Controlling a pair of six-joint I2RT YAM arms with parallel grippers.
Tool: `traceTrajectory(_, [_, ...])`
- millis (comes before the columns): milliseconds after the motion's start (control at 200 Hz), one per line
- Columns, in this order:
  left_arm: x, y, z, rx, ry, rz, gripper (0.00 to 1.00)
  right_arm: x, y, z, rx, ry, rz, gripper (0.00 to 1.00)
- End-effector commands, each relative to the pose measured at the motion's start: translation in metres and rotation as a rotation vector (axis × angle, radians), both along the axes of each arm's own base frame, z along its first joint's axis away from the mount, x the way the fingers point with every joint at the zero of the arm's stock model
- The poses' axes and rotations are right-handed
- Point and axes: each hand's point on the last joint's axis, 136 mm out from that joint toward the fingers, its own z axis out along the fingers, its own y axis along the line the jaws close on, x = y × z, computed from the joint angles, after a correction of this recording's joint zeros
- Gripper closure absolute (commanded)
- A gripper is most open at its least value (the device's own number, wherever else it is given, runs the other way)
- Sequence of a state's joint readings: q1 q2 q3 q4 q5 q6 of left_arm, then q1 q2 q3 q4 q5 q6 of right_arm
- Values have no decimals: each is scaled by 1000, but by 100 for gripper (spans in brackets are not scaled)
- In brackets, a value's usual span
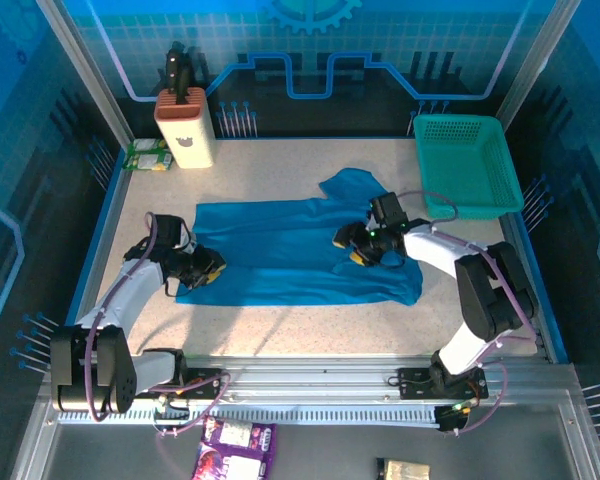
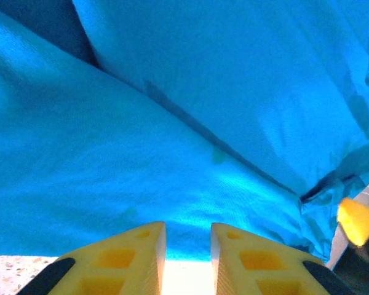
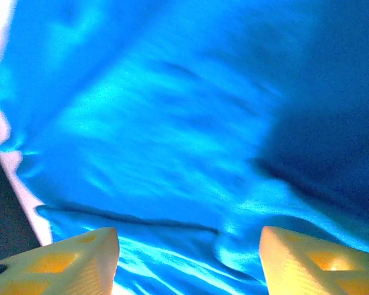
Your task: Fold the inside-out t-shirt
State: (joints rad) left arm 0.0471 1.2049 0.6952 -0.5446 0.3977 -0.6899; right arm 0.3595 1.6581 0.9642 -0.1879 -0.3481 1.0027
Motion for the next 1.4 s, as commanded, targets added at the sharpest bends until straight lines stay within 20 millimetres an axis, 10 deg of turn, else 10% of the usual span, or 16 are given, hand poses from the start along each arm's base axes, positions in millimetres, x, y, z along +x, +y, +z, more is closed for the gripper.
traceTrajectory(0, [0,-2,10,-1,-8,1,73,26,18,41,88,-151,71,38])
traceTrajectory(445, [7,-6,6,-19,-8,-17,73,-48,-39,-4,-127,51,118,29])
traceTrajectory(826, [7,-6,6,-8,3,-29,73,-11,-40,-29,-101,81,50,22])
traceTrajectory(1171, [5,-4,10,2,0,-30,73,76,-15,34,93,-187,52,25])
traceTrajectory(1396, [8,-5,6,2,4,-35,73,51,-40,40,13,-165,71,25])
